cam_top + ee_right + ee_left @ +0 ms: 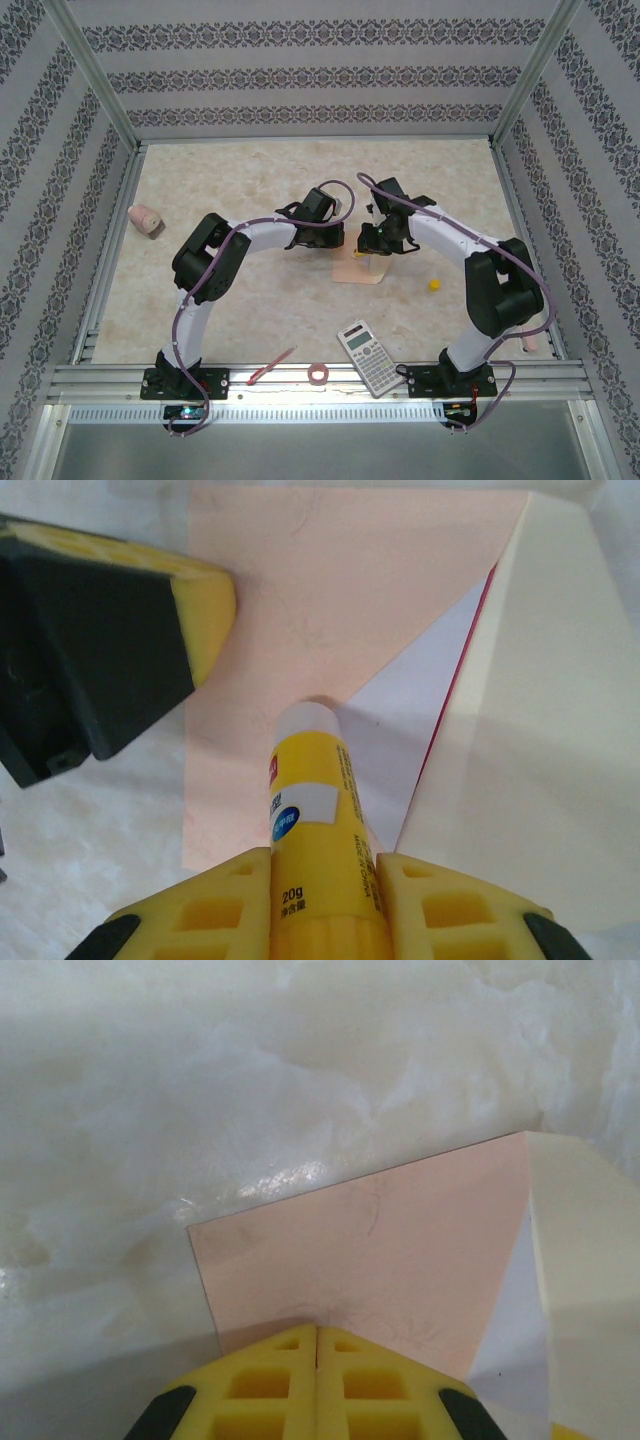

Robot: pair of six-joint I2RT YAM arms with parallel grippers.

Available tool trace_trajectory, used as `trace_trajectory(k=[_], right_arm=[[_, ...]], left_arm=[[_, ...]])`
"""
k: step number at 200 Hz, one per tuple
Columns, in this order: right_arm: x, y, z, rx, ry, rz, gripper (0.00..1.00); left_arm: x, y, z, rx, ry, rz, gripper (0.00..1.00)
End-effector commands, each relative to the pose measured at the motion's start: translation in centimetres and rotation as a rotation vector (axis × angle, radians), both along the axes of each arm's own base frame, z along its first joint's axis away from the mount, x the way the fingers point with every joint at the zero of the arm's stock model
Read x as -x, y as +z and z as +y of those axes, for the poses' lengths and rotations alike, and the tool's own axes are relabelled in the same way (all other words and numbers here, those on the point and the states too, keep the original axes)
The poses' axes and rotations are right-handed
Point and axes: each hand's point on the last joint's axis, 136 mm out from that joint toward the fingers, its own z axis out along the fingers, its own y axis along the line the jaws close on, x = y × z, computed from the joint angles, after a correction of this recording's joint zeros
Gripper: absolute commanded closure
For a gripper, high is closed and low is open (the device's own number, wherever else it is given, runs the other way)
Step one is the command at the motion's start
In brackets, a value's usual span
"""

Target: Place the letter into the envelope and seal it

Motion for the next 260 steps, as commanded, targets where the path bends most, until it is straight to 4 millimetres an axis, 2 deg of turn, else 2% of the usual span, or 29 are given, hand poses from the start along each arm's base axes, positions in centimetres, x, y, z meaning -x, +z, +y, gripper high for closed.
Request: trace_trajectory(k=[1,72,119,206,260], right_arm=[[-0.5,-1.0,-0.6,0.035,0.001,0.024,0.99],[-1.3,-0.7,-0.7,0.033,-0.003,0.011,0.99],[-0.1,-0.2,-0.8,0.031,-0.001,0.016,0.99],[3.0,0.0,0.2,0.018,0.013,0.039,0.99],[2.2,-0.7,-0.2,0.028,0.012,0.045,0.99]], left_arm=[[3.0,-4.2,2.4,-0.131,0.016,0.119,1.0],[3.0,-4.2,2.3,-0.12,0.027,0.127,1.0],[3.0,-4.2,2.3,-0.113,0.045,0.131,1.0],[2.9,-4.2,2.5,-0.108,0.066,0.134,1.0],[3.0,-4.1,2.4,-0.103,0.063,0.134,1.0]])
